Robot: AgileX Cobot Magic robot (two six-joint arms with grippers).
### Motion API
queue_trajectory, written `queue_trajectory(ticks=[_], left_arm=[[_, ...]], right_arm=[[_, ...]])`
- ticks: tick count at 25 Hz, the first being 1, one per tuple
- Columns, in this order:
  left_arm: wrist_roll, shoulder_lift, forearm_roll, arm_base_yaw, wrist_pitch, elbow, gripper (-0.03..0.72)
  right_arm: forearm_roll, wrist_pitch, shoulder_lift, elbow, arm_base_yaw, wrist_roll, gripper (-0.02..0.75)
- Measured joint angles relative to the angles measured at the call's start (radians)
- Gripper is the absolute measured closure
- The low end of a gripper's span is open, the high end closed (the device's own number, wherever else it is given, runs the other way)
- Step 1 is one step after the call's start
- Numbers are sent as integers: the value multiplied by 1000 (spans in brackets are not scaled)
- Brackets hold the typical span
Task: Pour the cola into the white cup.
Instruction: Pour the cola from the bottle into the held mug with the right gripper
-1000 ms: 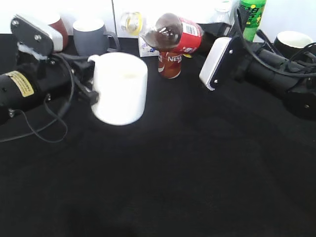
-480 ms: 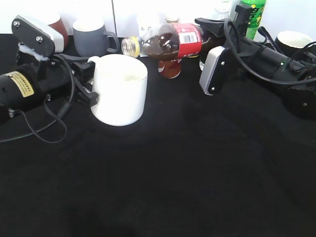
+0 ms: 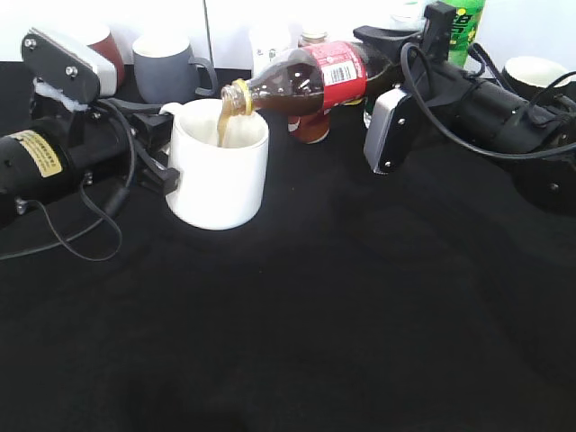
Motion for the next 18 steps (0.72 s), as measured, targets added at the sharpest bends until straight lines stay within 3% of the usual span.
queue_trajectory(ticks=[18], left_arm=[[6, 1, 0, 0, 8, 0, 650]], right_arm=[[9, -15, -3, -1, 0, -92, 377]])
